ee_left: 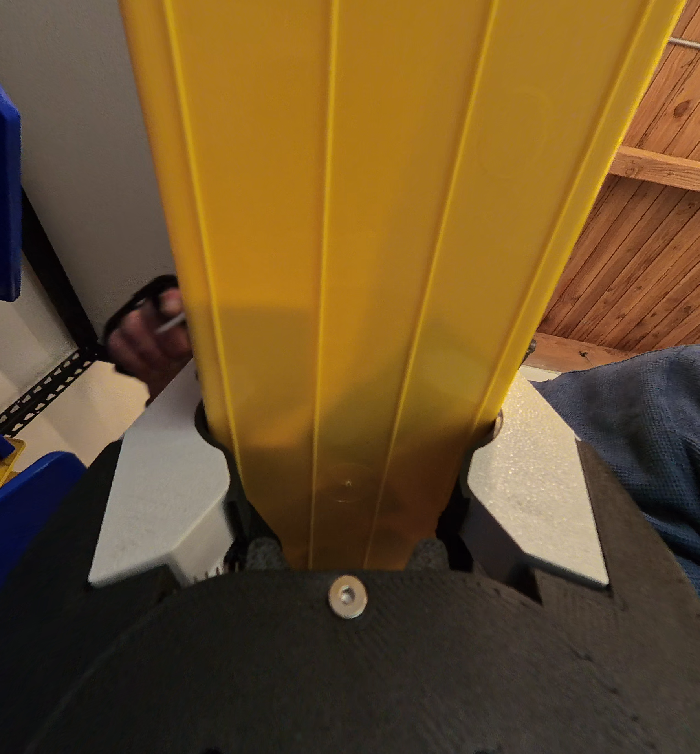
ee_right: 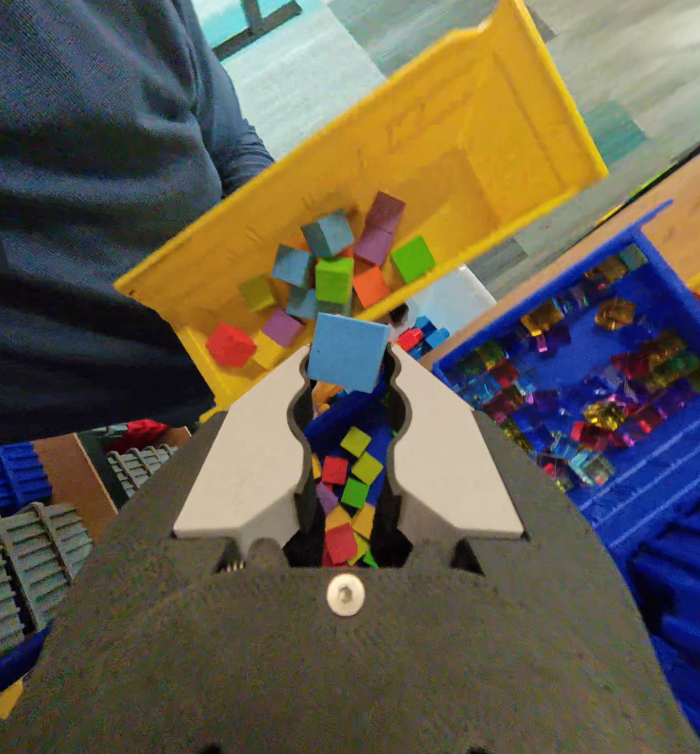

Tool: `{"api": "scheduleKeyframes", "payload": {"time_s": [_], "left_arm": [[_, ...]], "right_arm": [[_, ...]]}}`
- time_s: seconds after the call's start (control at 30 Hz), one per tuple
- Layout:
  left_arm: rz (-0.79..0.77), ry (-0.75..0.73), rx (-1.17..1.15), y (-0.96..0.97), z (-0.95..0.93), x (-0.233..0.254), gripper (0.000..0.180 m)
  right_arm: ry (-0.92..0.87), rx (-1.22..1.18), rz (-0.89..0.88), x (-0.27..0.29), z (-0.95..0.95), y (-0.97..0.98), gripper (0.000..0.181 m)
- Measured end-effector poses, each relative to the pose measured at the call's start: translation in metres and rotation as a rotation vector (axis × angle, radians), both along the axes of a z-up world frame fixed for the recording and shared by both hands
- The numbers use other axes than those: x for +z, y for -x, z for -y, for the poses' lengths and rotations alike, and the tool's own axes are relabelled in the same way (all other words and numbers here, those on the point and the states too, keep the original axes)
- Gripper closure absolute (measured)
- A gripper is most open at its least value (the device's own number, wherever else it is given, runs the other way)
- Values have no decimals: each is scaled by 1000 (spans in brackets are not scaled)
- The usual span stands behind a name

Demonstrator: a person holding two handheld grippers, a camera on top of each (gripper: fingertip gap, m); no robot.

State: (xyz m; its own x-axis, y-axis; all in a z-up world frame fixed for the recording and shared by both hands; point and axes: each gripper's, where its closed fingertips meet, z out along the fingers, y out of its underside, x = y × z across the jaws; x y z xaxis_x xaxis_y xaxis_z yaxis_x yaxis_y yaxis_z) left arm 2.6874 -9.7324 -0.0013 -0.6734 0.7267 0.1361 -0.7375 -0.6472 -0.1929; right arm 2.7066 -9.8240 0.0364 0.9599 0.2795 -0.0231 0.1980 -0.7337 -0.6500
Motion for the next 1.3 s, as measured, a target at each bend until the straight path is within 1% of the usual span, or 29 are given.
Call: {"api": "scheduleKeyframes", "payload": {"time_s": [0.07,0.1,0.13,0.17,0.27,0.3,0.33,0.4,0.47,0.5,0.53,0.6,0.67,0.7,0.73,0.8,0.87,0.9,0.93,1.03,1.1,1.17,1.23,1.3], "left_arm": [[-7,12,-10,0,2,1,55],[-3,18,-18,1,2,1,55],[3,22,-21,2,2,2,55],[9,23,-21,3,3,2,55],[10,36,-22,6,-1,4,55],[10,40,-19,8,-4,3,55],[10,40,-12,9,-7,3,55],[9,38,7,10,-15,2,55],[9,34,28,11,-24,1,55],[9,28,40,11,-27,1,55],[8,26,50,10,-30,1,55],[5,24,62,10,-36,0,55],[5,16,72,10,-38,-1,55],[5,15,75,10,-40,-1,55],[5,14,75,10,-39,-2,55],[2,11,73,10,-40,-3,55],[-5,10,72,9,-40,-5,55],[-8,11,69,8,-40,-5,55],[-8,10,68,8,-40,-6,55],[-8,11,70,8,-41,-6,55],[-8,14,75,9,-44,-6,55],[-8,23,79,10,-48,-6,55],[-8,23,85,11,-53,-6,55],[-5,29,86,14,-59,-5,55]], "right_arm": [[23,47,35,0,-32,14,145],[41,63,49,-6,-47,17,125],[63,71,73,-14,-59,18,112],[82,72,95,-20,-68,16,109],[51,46,86,-14,-77,13,109],[48,24,102,-10,-72,7,112],[55,-3,131,-9,-63,-2,119],[104,-83,166,-15,-36,-25,122],[194,-193,143,-38,-4,-50,122],[219,-246,96,-53,8,-58,121],[253,-294,45,-73,19,-63,116],[329,-403,-3,-118,37,-77,111],[410,-495,-94,-164,49,-78,100],[429,-538,-123,-182,51,-78,93],[425,-573,-152,-195,50,-77,90],[401,-645,-193,-212,44,-78,93],[390,-676,-186,-223,39,-79,103],[373,-683,-160,-223,37,-82,123],[347,-687,-156,-221,33,-84,126],[339,-687,-134,-215,36,-88,128],[317,-699,-134,-198,43,-91,128],[287,-706,-65,-168,53,-97,128],[193,-696,-4,-119,49,-96,127],[53,-562,29,-61,17,-70,128]]}}
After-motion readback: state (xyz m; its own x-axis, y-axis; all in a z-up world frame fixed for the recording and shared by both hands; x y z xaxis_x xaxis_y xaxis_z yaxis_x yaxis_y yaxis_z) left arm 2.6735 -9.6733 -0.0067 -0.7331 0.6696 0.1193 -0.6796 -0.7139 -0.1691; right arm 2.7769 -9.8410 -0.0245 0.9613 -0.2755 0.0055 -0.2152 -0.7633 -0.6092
